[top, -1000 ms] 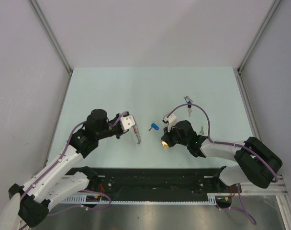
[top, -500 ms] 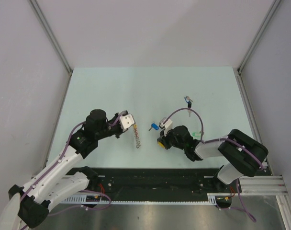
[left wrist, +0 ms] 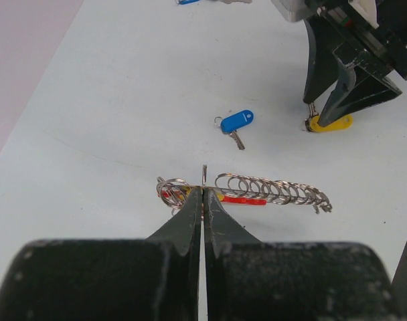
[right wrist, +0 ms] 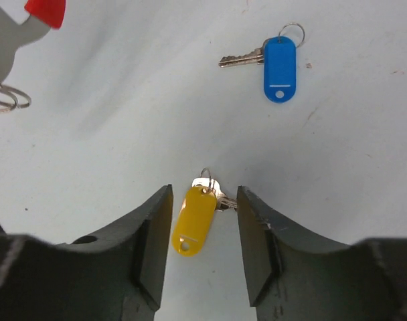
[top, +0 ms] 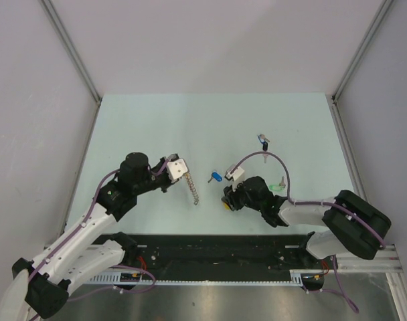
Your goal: Put the keys on the keyring
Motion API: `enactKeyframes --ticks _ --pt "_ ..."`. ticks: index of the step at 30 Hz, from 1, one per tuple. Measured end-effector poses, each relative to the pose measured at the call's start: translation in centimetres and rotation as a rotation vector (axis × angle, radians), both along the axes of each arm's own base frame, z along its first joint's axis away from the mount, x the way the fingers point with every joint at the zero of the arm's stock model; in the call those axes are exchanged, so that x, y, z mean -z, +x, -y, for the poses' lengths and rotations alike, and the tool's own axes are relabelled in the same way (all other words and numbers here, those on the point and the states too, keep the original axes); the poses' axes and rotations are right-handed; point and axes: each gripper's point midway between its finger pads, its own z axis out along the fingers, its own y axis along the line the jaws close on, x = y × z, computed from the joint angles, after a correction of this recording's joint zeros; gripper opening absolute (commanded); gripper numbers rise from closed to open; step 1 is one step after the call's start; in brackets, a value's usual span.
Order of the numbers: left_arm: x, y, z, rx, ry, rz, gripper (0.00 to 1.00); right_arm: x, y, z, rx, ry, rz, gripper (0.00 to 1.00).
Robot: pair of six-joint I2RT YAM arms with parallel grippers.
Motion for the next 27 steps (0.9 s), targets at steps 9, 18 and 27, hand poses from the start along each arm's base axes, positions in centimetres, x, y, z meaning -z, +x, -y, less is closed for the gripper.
enactKeyframes --ticks 9,18,27 --pt "0.1 0.1 0.0 0.000 0.002 -0.003 0.00 -3.3 1.9 0.8 0.088 -0.031 -0.111 0.63" --pt "0.2 0.1 0.1 0.001 0.004 -0.006 0.00 -1.9 2.4 0.3 0.080 -0.120 -0.301 0.46" --pt "0.3 0.1 0.1 0.001 0.006 -0.009 0.00 0.5 1.5 -0.6 0.033 -0.188 -0.451 0.40"
